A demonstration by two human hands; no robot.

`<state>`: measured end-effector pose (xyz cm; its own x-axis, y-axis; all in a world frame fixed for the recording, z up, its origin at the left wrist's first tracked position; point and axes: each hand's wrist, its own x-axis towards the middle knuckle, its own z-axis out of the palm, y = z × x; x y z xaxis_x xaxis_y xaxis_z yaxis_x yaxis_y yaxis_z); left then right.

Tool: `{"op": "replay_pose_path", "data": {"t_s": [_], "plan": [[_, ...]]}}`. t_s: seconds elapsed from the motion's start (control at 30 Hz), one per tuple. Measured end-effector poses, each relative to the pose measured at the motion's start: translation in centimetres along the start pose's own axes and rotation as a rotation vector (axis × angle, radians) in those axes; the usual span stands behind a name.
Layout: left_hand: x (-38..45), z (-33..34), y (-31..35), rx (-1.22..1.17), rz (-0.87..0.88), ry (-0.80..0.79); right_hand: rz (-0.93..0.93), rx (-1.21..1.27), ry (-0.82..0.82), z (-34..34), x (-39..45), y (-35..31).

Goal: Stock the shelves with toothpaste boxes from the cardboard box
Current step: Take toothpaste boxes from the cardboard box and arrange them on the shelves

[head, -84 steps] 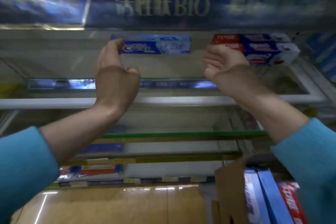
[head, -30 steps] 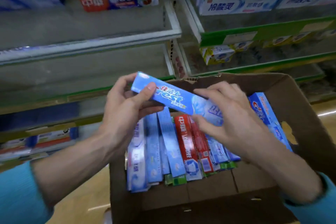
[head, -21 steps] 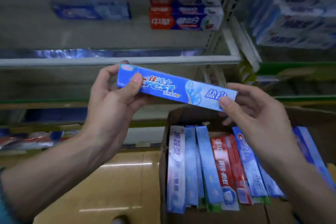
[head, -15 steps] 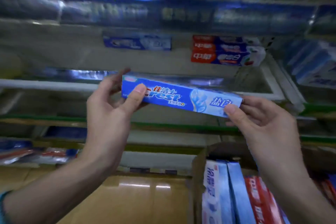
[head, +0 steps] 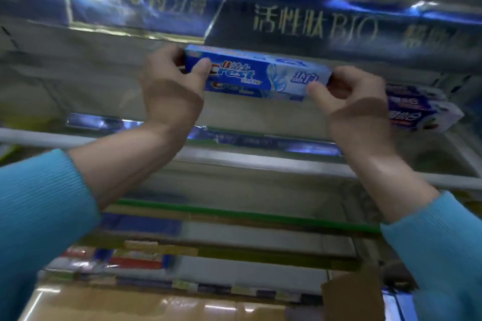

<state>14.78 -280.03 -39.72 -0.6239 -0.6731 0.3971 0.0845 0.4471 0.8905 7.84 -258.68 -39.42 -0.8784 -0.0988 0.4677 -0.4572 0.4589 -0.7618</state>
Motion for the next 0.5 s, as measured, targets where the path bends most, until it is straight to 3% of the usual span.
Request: {"op": "replay_pose_path", "data": {"t_s": [0.27, 0.5], "plan": [[2.1, 1.4, -2.9, 0.142, -0.179, -0.060, 0.136, -0.073, -0.103, 2.6, 0.0, 2.0], [2.1, 1.5, -4.3, 0.181, -0.234, -0.131, 0.188, -0.068, -0.161, 2.6, -0.6, 1.6]]}}
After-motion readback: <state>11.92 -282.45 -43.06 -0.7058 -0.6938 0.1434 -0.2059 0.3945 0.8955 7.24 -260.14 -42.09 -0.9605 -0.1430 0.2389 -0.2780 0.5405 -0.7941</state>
